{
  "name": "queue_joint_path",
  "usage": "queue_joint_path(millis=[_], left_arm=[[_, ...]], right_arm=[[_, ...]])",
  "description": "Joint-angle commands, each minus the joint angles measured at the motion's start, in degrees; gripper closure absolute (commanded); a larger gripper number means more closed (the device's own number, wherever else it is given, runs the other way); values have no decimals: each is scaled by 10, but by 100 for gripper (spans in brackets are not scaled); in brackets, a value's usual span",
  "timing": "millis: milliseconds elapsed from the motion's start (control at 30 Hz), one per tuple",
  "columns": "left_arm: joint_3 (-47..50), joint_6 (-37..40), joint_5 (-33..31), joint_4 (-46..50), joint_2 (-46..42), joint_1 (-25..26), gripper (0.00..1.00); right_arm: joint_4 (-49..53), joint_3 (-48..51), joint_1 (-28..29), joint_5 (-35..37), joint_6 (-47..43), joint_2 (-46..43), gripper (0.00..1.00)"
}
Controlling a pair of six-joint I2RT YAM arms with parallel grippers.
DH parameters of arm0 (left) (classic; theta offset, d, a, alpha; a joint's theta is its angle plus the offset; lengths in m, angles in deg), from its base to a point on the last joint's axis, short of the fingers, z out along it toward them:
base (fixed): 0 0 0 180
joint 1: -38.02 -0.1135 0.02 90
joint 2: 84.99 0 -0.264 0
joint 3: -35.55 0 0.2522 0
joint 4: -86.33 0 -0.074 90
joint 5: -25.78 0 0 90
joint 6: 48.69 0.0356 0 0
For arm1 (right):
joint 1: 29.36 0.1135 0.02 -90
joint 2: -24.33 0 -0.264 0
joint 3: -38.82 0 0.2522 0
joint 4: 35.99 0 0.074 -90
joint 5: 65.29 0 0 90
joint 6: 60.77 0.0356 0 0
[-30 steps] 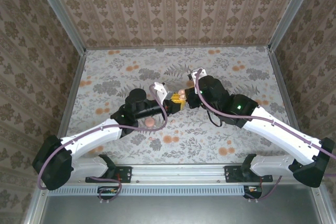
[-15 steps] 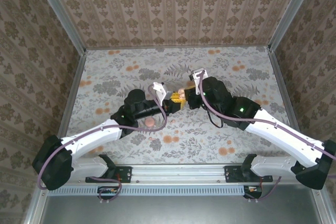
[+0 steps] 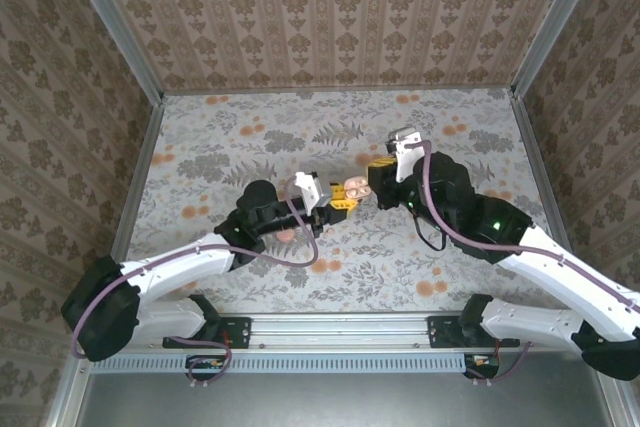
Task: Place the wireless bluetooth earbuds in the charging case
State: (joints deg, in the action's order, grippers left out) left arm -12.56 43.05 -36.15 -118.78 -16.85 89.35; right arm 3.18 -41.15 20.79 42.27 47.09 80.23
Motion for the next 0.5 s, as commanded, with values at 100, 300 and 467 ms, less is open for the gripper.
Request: queue_joint_path(millis=[100, 300, 467], left_arm=[[8, 109, -42, -1, -11, 23, 100], [-1, 101, -83, 26, -20, 22, 100], [-18, 49, -76, 60, -27, 12, 100]], right_arm=[[-45, 28, 5, -21, -36, -29, 88], [-76, 57, 4, -29, -64, -38, 87], [-64, 53, 5, -4, -84, -12, 86]])
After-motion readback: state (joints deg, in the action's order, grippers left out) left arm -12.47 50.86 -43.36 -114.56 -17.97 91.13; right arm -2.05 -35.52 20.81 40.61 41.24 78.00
